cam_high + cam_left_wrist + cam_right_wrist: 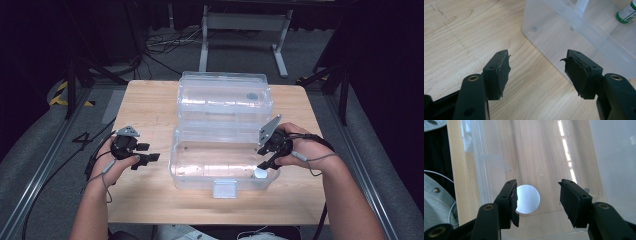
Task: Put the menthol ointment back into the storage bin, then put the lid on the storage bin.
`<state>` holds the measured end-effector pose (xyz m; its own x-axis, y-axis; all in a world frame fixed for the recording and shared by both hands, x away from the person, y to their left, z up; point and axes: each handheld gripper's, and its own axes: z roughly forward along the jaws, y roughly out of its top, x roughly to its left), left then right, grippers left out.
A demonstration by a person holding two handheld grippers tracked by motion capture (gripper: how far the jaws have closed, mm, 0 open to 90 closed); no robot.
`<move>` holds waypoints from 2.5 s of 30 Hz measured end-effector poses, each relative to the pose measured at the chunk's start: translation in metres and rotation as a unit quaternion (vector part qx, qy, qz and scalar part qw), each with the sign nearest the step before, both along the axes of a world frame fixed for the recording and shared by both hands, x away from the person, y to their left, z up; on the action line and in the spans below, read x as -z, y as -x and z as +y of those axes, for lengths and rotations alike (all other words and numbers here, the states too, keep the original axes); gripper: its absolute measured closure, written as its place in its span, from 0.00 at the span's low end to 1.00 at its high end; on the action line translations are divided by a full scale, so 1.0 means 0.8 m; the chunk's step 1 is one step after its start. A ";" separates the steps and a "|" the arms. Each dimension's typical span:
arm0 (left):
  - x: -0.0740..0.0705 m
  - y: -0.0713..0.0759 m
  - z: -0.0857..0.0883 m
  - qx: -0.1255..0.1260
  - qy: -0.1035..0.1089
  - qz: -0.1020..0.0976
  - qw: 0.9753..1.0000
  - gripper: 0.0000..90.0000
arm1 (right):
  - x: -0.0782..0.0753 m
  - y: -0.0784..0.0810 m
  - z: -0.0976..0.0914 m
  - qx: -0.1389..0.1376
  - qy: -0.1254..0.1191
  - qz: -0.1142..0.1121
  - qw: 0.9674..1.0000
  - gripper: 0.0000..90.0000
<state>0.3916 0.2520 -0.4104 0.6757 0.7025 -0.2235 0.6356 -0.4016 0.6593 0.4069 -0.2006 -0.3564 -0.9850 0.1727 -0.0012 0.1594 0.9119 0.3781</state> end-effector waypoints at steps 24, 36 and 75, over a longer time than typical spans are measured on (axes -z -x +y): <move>0.000 0.005 0.001 -0.002 -0.003 -0.001 1.000 0.41 | -0.068 -0.022 -0.008 0.064 -0.160 -0.085 0.981 0.54; 0.006 0.010 -0.002 0.000 -0.007 0.007 1.000 0.41 | -0.086 -0.057 -0.002 0.111 -0.217 -0.103 0.964 0.54; -0.016 0.023 -0.015 0.029 0.029 -0.014 0.999 0.41 | -0.055 -0.106 0.044 0.117 -0.213 -0.083 0.966 0.88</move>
